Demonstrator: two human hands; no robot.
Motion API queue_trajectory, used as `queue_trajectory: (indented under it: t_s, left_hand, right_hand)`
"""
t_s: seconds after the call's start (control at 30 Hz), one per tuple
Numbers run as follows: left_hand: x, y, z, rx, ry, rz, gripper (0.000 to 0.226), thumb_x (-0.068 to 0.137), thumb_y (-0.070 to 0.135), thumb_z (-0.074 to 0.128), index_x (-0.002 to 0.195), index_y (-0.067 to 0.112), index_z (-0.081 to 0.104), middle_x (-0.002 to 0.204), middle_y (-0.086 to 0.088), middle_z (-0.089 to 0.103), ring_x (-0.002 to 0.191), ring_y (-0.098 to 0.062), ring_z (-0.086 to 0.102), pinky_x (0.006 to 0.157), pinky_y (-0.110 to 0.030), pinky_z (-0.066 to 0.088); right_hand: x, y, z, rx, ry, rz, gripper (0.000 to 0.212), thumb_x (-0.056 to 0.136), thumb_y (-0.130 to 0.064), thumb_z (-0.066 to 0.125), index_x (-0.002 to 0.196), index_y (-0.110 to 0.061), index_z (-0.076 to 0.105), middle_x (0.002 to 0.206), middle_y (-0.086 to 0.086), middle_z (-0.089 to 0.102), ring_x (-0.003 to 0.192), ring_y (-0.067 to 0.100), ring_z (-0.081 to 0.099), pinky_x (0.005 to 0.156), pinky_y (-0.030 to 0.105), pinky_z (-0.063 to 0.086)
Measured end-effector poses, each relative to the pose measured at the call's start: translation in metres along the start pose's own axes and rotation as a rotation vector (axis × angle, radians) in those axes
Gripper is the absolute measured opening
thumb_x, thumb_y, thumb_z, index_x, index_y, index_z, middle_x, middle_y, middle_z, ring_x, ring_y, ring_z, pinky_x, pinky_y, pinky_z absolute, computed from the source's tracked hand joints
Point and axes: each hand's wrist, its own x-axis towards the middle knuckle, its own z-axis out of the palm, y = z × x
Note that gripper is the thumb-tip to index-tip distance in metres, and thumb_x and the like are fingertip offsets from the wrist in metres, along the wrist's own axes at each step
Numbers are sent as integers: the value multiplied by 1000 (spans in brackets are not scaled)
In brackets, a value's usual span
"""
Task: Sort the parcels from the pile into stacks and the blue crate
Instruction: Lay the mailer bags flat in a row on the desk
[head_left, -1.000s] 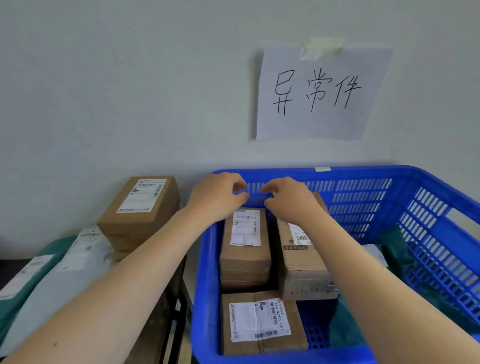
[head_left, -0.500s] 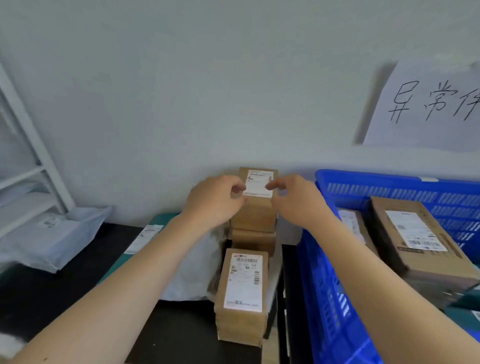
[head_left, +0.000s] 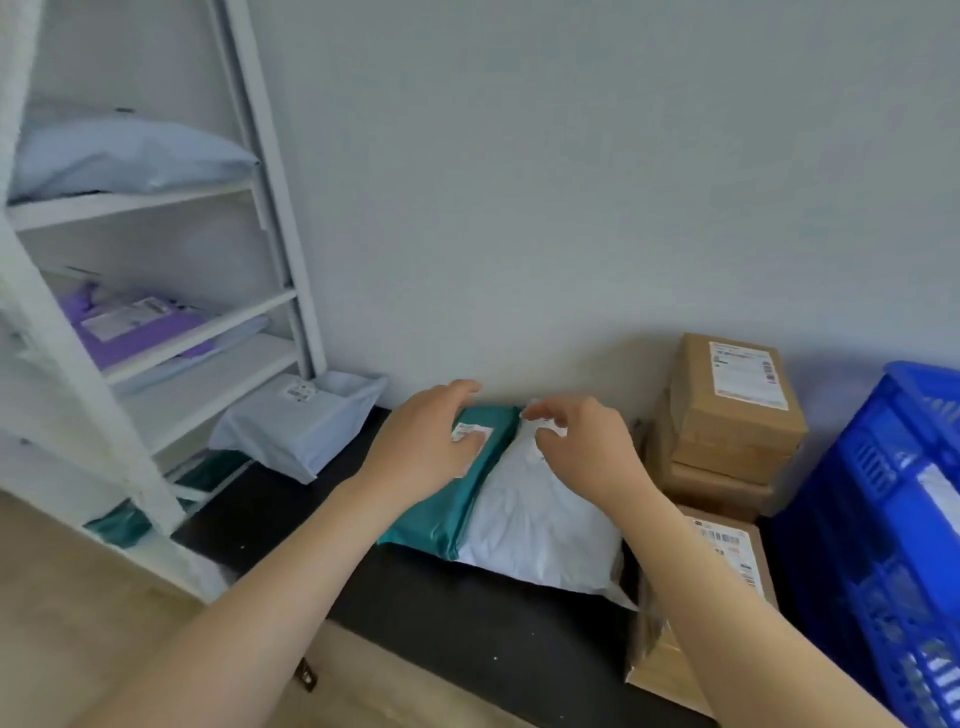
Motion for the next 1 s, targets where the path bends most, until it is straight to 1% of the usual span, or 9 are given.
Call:
queue_trajectory:
  t_s: [0.07,0.17,0.3,0.33,0.4,0.47,0.6,0.87,1.0]
  left_hand:
    - [-5,-27,-1,12,17,-17,59,93,29,58,146,27,33,141,4,47,129,-13,42,101,-26,34]
    - [-9,-62,2,47,-1,-58,62,94,32,57,148,27,28,150,6,36,135,-12,33,108,-24,26]
    - [-3,-105,2,56,-25,-93,60,95,31,56,148,27,28,151,8,33,136,-10,31,110,-26,26]
    - [2,-120,2,63,-27,-100,60,95,31,55,148,27,28,150,8,33,136,-10,31,111,-27,26]
    - [10,-140,3,72,-27,-110,59,95,32,55,148,27,29,150,8,33,136,-10,31,112,-28,26]
    - [18,-161,3,76,-38,-134,58,95,32,55,147,28,30,150,8,32,136,-11,31,114,-30,27]
    - [40,-202,0,121,-67,-177,56,96,33,53,147,31,31,152,5,28,138,-14,28,115,-32,24]
    - [78,-279,-5,132,-91,-263,56,95,33,55,146,29,33,154,3,25,138,-16,26,112,-28,20]
    - [99,-315,-8,138,-83,-267,50,93,31,57,142,29,43,153,0,29,138,-20,29,113,-31,22]
  right_hand:
    - [8,-12,25,40,-22,-26,35,91,-7,50,119,-20,67,120,-4,66,109,14,59,86,18,40]
    - [22,-22,59,98,-76,-35,35,91,-5,49,117,-20,68,121,-6,66,110,11,58,84,14,39]
    - [47,-28,101,133,-118,-30,34,92,-5,50,115,-21,68,120,-8,66,93,4,55,64,2,34]
    - [56,-31,115,150,-131,-25,34,92,-6,50,115,-21,69,118,-7,66,91,2,53,63,1,34]
    - [70,-34,133,166,-153,-27,34,91,-5,50,115,-20,69,114,-8,67,90,0,52,67,2,34]
    - [86,-42,151,201,-185,2,34,90,-4,49,113,-20,69,108,-9,66,95,2,57,77,9,38]
    - [121,-56,186,261,-221,44,34,89,-4,49,113,-19,70,115,-4,68,107,10,61,94,21,46]
    - [170,-80,249,237,-351,133,37,87,-4,48,113,-20,70,117,-3,69,110,11,61,95,20,45]
    - [190,-85,271,213,-382,216,38,88,-6,47,115,-21,69,119,-3,68,112,11,60,92,19,43]
